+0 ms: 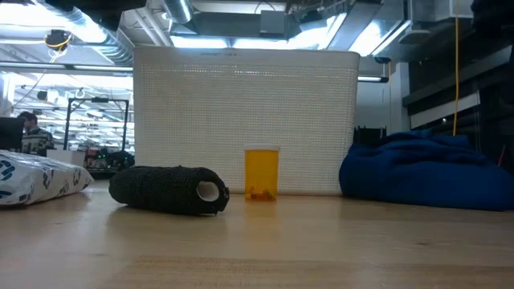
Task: Pick & place medical supplies in basket/bin
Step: Put the blue gown into the white bin
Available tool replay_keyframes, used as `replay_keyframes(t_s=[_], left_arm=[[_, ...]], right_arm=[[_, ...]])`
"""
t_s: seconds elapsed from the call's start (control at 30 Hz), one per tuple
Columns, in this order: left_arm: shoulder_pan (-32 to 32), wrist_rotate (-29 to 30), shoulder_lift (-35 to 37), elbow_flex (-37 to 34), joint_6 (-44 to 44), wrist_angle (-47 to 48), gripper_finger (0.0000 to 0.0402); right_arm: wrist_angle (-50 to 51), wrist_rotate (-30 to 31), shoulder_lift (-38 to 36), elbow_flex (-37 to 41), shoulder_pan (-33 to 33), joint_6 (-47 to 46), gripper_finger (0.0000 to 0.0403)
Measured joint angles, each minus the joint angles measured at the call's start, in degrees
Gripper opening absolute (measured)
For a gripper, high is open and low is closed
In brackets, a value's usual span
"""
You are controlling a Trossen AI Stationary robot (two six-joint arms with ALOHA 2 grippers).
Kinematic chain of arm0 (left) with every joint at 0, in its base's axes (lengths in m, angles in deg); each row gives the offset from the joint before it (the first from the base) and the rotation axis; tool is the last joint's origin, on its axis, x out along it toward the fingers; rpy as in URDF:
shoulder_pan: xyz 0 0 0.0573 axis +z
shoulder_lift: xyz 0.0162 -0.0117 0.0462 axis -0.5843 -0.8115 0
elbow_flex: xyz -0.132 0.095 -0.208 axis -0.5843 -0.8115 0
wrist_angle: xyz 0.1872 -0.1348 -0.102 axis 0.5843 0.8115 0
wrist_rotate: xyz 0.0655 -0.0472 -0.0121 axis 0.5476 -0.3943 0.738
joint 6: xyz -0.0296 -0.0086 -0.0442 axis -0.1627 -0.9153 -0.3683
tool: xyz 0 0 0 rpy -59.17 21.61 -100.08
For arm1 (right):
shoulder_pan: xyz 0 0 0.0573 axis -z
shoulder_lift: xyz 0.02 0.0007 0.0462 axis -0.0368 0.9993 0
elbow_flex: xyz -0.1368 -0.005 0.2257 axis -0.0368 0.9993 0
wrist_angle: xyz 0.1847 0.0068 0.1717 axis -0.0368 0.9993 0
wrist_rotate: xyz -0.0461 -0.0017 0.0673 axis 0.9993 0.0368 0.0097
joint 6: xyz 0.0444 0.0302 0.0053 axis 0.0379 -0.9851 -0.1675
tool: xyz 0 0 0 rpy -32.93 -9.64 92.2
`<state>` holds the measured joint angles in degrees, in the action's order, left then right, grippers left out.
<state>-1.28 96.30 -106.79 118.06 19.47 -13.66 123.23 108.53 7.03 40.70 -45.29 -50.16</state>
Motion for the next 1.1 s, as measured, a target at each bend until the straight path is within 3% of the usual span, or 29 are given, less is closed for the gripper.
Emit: replay_keyframes(t_s=[0.63, 0.93, 1.1], left_arm=[[0.0, 0.2, 0.0, 0.0, 0.0, 0.0, 0.0004], [0.0, 0.2, 0.0, 0.0, -0.1, 0.0, 0.0004], [0.0, 0.2, 0.0, 0.0, 0.0, 0.0, 0.0004]], right_arm=[[5.2, -0.2, 0.0, 0.8, 0.0, -2.9, 0.0281], [5.3, 5.7, 0.6, 0.9, 0.0, -10.3, 0.0303], [2.7, 6.7, 1.4, 5.7, 0.0, -18.4, 0.0297]])
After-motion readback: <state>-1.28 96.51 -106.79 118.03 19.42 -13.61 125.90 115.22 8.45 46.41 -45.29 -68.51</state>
